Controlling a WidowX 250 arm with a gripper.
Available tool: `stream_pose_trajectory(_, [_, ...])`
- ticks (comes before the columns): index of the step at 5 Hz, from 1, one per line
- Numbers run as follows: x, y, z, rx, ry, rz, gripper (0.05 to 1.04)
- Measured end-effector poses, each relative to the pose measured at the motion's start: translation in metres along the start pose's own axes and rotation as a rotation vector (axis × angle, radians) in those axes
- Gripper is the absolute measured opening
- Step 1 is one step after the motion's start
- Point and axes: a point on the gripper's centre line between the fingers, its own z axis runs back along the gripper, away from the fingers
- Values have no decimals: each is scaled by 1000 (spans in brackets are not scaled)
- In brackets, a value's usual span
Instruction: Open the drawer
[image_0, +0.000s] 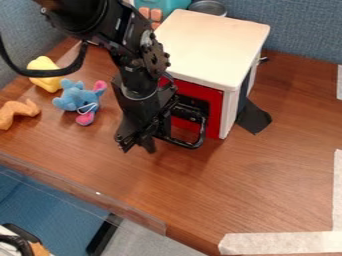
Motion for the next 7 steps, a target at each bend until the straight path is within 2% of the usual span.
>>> stream_pose_trajectory(1, [-5,12,8,6,14,23,190])
stream_pose_trajectory(2, [-13,21,14,-5,16,10,169])
stream_pose_trajectory(7, [-36,83,23,21,27,-9,168])
